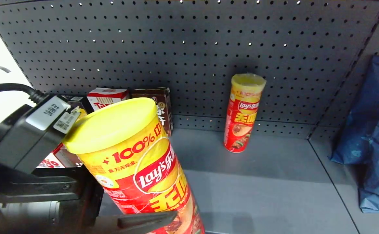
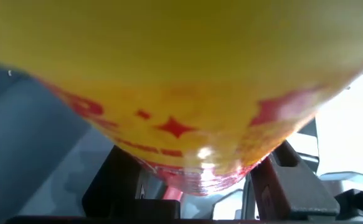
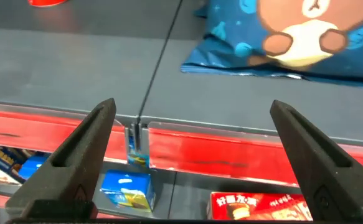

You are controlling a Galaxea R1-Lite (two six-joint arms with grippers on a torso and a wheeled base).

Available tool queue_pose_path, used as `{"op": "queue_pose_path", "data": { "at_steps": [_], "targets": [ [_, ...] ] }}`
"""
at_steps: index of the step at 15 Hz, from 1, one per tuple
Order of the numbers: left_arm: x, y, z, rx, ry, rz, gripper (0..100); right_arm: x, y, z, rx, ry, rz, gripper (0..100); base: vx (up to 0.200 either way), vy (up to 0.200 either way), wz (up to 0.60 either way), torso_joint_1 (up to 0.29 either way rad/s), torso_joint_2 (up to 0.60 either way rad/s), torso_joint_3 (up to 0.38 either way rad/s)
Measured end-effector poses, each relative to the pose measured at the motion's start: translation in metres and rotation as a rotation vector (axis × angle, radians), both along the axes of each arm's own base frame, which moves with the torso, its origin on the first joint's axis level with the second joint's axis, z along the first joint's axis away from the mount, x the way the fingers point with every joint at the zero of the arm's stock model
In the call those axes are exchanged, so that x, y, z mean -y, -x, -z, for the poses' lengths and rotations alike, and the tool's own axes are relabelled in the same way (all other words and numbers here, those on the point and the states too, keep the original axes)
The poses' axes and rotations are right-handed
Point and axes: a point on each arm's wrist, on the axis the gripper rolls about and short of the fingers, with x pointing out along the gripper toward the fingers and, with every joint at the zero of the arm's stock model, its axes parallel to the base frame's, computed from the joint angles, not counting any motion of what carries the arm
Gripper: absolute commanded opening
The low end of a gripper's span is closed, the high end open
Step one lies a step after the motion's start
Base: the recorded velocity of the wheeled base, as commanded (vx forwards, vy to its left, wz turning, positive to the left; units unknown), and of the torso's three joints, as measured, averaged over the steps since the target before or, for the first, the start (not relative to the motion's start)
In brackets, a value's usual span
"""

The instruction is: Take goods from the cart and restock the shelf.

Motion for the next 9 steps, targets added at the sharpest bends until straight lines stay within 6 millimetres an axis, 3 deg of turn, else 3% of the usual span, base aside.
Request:
{"op": "queue_pose_path", "data": {
  "at_steps": [2,3,9],
  "targets": [
    [-0.0009,0.0,0.0014,-0.004,-0.003,-0.005,0,-0.0001,0.0,-0.0001,0.001,0.0,0.001,100,0.0,0.0,0.0,0.0,0.0,0.0],
    [-0.0012,0.0004,0.002,-0.007,-0.004,-0.004,0,0.0,0.0,0.0,0.0,0.0,0.0,100,0.0,0.0,-0.6,0.002,0.0,0.002],
    [-0.0022,0.0017,0.0066,-0.019,-0.013,-0.003,0,0.0,0.0,-0.0001,0.001,0.0,0.0,100,0.0,0.0,0.0,0.0,0.0,0.0]
  ]
}}
